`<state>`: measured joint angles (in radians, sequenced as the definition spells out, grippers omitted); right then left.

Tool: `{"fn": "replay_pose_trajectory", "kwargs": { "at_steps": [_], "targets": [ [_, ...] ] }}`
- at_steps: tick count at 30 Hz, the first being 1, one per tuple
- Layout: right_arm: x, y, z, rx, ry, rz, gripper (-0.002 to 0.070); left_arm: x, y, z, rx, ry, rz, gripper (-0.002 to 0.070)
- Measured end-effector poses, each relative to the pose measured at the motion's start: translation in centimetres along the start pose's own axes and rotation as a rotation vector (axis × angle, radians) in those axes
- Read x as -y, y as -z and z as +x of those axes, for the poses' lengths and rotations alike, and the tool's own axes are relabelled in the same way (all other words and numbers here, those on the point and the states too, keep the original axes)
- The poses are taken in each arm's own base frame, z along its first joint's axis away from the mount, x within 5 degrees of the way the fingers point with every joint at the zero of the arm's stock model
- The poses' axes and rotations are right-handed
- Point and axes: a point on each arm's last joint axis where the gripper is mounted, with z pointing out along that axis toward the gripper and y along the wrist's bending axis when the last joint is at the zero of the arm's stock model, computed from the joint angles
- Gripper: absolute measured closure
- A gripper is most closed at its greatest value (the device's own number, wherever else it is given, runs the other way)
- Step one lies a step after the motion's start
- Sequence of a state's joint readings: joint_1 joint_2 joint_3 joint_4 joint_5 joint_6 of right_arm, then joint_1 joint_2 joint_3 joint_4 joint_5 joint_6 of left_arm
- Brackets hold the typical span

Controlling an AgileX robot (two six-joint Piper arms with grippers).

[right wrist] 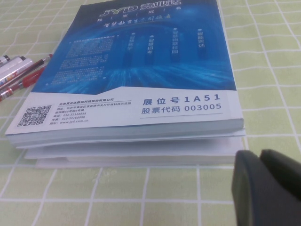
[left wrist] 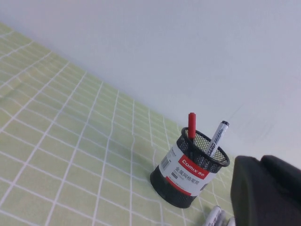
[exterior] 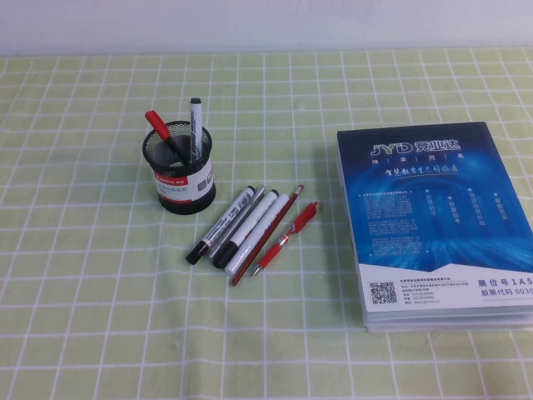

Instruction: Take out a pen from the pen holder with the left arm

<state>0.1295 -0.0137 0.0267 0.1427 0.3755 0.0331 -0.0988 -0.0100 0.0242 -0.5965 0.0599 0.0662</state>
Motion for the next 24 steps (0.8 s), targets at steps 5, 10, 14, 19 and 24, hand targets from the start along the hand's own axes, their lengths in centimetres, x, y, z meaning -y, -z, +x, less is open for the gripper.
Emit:
{"fn": "replay_pose_trajectory", "kwargs": {
  "at_steps": [5,10,14,19,24],
  "targets": [
    [0.0,0.0,0.0,0.000,0.000,0.000,0.0691,0.7,-0.4,-0.7,-0.065,0.025,-0.007,0.0678],
    [0.0,0.0,0.0,0.000,0.000,0.000,0.0691,2.4,-2.3,-3.1,-0.179,-0.014,-0.033,0.0678],
    [0.0,0.0,0.0,0.000,0.000,0.000,0.0691,3.4,-4.8,-4.8,-0.261,-0.083,-0.057,0.0678],
    [0.0,0.0,0.0,0.000,0.000,0.000,0.0691,4.1,-8.5,-6.3,-0.343,-0.175,-0.081,0.0678],
    [0.0,0.0,0.0,0.000,0.000,0.000,0.0691,4.3,-12.1,-7.0,-0.406,-0.248,-0.099,0.0678]
  ]
}}
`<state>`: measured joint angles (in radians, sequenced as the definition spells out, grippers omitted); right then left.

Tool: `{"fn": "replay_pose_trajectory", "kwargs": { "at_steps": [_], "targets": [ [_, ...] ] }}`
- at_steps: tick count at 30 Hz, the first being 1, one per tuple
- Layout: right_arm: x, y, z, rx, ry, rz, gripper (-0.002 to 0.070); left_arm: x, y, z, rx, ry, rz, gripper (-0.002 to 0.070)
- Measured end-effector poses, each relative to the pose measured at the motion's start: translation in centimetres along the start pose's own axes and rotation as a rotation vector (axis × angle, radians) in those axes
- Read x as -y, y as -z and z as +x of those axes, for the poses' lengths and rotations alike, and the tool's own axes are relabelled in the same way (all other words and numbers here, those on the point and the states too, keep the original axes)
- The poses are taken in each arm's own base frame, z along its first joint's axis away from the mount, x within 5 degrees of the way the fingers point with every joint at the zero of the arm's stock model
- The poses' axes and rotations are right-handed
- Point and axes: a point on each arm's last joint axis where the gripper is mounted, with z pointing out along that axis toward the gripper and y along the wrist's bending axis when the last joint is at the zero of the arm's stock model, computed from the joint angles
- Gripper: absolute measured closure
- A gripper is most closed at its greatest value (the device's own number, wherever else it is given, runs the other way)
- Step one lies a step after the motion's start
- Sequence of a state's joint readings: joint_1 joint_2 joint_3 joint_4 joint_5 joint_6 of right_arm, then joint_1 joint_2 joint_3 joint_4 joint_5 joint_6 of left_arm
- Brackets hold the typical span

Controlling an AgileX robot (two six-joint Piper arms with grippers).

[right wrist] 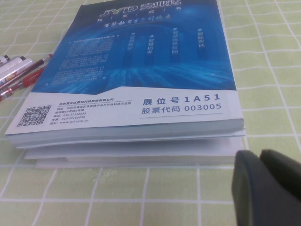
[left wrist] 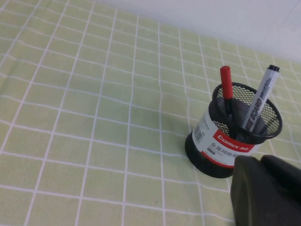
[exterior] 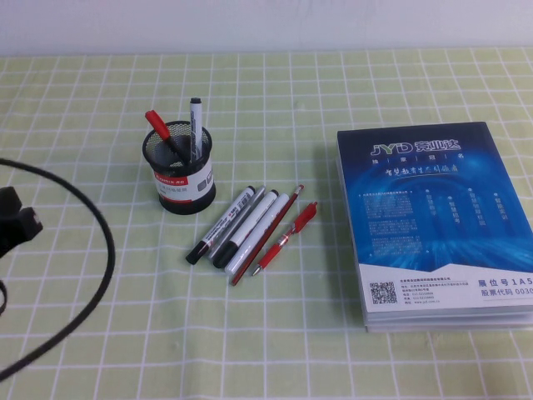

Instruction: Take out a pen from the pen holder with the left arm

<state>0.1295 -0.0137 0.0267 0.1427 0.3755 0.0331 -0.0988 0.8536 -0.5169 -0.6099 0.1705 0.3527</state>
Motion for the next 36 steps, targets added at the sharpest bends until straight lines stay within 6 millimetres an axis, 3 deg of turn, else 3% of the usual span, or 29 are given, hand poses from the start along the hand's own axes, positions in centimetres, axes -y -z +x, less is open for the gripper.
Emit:
{"fn": "replay_pose_trajectory", "kwargs": {
  "at_steps": [8,13,17,23,32,36],
  "targets": [
    [0.0,0.0,0.0,0.000,0.000,0.000,0.0691,1.2,-4.2,-0.9,-0.076,-0.088,0.023,0.0678],
    [0.0,0.0,0.0,0.000,0.000,0.000,0.0691,2.6,-5.0,-0.4,-0.063,-0.127,0.064,0.0678],
    [0.0,0.0,0.0,0.000,0.000,0.000,0.0691,2.5,-5.3,-0.6,0.004,-0.129,0.036,0.0678],
    [0.0,0.0,0.0,0.000,0.000,0.000,0.0691,1.5,-6.0,1.4,0.090,0.003,-0.004,0.0678],
    [0.0,0.0,0.0,0.000,0.000,0.000,0.0691,2.1,-8.5,2.4,0.147,0.159,0.112,0.0674],
    [0.0,0.0,0.0,0.000,0.000,0.000,0.0691,2.4,-9.9,2.6,0.126,0.197,0.132,0.0589]
  ]
}}
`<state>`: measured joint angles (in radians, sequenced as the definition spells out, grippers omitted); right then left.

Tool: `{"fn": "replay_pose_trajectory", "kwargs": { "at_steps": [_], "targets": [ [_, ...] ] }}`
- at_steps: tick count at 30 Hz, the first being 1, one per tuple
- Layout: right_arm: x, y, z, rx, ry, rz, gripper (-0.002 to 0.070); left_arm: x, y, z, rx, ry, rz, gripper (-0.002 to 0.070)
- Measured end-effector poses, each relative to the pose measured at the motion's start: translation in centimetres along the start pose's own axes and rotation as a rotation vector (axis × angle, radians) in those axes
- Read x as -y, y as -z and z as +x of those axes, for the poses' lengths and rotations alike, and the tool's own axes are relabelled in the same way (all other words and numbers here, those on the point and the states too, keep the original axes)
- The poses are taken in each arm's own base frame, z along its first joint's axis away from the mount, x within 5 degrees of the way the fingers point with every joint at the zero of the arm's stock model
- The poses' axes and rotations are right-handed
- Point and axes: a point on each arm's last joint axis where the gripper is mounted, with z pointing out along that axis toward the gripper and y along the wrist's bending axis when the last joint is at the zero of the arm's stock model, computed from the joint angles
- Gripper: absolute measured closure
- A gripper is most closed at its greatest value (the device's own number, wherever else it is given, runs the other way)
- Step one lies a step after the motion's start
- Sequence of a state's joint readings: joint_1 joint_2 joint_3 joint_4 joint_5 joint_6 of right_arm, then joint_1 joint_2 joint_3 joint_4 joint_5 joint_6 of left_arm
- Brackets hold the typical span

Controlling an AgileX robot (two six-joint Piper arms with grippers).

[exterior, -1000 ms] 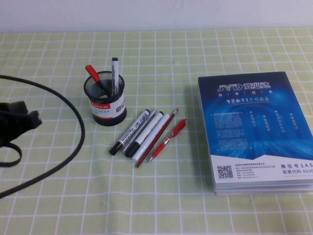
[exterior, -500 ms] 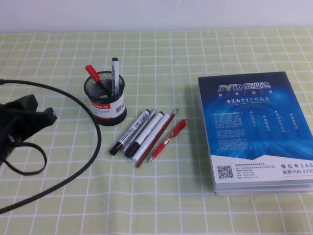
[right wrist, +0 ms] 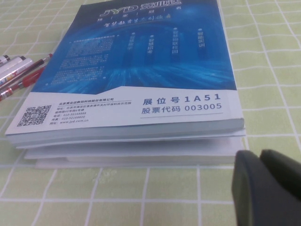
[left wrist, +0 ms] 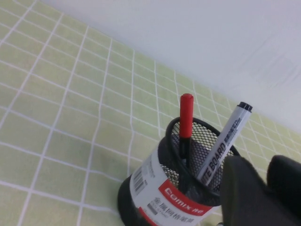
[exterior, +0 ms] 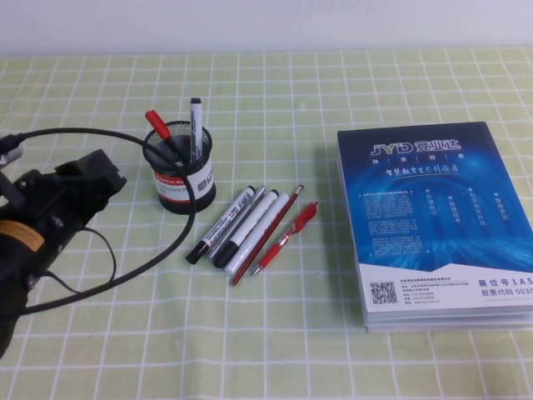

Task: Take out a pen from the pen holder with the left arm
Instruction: Pick up the pen from the pen holder

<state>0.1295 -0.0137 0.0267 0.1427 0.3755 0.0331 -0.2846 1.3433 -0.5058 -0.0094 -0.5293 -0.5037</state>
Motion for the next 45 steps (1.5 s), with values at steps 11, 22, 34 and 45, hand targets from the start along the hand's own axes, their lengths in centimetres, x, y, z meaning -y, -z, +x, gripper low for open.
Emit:
{"fn": "replay_pose_trajectory", "kwargs": {
  "at_steps": [11,22,34,45],
  "targets": [
    [0.0,0.0,0.0,0.000,0.000,0.000,0.0691,1.2,-4.3,-1.3,-0.015,0.134,0.039,0.0282],
    [0.0,0.0,0.0,0.000,0.000,0.000,0.0691,0.5,-10.4,-2.6,-0.058,0.196,0.017,0.0275],
    [0.0,0.0,0.0,0.000,0.000,0.000,0.0691,-0.3,-13.9,-0.4,-0.143,0.194,0.024,0.0275],
    [0.0,0.0,0.0,0.000,0.000,0.000,0.0691,-0.6,-15.0,0.4,-0.149,0.179,0.049,0.0274]
  ]
}}
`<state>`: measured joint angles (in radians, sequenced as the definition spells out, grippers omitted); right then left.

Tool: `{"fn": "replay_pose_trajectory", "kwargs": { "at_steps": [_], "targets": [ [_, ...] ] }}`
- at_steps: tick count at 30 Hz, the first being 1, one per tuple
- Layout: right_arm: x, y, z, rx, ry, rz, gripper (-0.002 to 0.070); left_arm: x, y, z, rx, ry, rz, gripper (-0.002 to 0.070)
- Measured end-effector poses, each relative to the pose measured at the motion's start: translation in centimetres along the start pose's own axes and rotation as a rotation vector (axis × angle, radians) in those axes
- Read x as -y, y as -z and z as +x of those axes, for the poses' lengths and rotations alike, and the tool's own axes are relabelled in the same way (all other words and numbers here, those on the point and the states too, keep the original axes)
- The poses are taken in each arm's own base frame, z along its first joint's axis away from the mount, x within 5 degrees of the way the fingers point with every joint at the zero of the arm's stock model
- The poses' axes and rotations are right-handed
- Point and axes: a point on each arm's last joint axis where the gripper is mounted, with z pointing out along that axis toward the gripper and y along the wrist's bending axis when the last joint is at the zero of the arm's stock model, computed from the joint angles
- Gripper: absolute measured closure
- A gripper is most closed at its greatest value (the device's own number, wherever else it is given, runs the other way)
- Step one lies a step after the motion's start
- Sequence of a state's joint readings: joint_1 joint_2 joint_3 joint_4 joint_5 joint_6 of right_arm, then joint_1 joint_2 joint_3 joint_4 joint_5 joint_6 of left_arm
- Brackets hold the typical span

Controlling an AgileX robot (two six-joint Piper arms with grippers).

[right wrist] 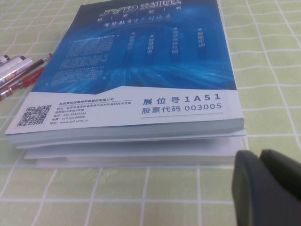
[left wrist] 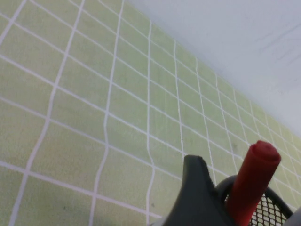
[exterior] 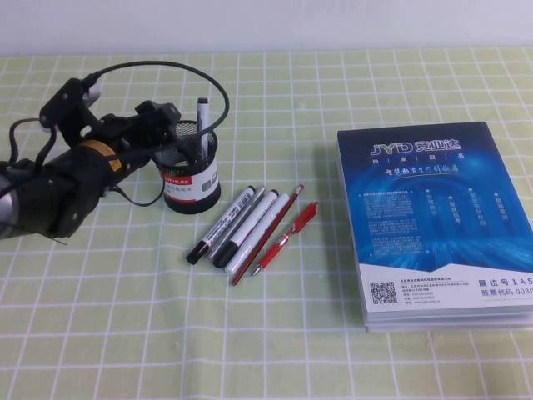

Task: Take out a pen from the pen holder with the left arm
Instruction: Pick up the pen from the pen holder

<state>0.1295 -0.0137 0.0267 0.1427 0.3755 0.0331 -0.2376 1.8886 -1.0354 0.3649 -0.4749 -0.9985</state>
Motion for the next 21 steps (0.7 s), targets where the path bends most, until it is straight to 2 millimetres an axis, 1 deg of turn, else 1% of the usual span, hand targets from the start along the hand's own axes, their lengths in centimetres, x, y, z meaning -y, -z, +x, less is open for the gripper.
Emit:
{"fn": "replay_pose_trajectory", "kwargs": {
  "at_steps": [9,15,21],
  "targets": [
    [0.00,0.00,0.00,0.000,0.000,0.000,0.0691,0.11,0.02,0.57,-0.061,-0.189,0.018,0.0275],
    [0.00,0.00,0.00,0.000,0.000,0.000,0.0691,0.12,0.02,0.59,-0.063,-0.220,0.020,0.0275],
    [0.00,0.00,0.00,0.000,0.000,0.000,0.0691,-0.05,0.06,0.18,-0.039,-0.236,0.026,0.0275]
  ]
}}
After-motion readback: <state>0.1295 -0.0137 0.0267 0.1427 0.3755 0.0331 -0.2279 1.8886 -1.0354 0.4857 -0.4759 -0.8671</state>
